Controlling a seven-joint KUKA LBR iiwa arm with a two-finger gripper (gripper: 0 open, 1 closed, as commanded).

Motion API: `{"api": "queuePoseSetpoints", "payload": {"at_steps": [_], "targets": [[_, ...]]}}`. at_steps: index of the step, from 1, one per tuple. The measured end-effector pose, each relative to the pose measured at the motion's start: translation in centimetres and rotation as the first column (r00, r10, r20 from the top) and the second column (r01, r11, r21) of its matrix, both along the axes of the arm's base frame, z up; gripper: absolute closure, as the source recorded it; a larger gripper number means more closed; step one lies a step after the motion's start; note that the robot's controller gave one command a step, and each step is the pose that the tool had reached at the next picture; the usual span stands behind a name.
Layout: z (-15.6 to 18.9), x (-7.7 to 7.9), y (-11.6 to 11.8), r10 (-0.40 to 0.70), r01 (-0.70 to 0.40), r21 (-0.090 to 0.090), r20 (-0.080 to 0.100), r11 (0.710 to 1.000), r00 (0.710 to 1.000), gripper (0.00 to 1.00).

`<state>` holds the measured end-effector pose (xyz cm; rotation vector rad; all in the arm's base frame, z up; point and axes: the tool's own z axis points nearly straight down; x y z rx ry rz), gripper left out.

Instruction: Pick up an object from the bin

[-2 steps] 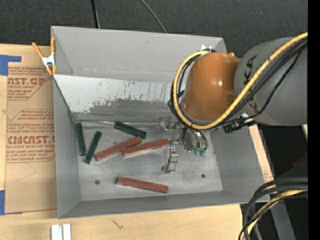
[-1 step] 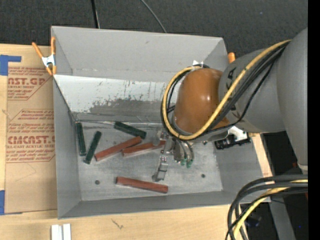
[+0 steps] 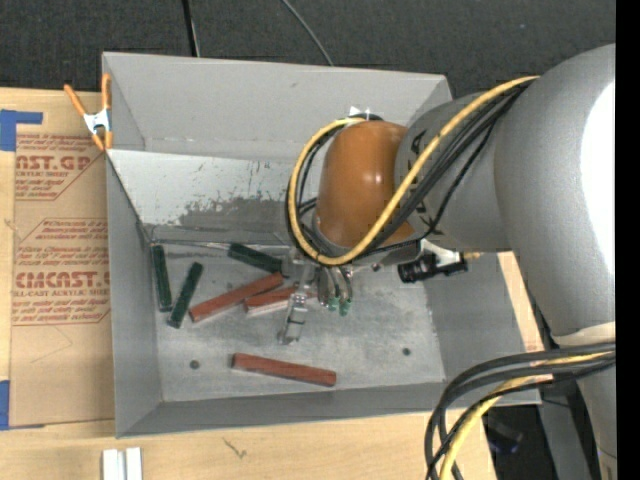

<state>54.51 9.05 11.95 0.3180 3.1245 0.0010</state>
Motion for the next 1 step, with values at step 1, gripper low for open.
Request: {"api": "queuePoseSetpoints", "payload": {"at_steps": [1], "targets": [[-3.8, 3.87, -4.55, 0.148, -0.148, 0.0, 0.0, 0.989, 0.989, 1.0]]}}
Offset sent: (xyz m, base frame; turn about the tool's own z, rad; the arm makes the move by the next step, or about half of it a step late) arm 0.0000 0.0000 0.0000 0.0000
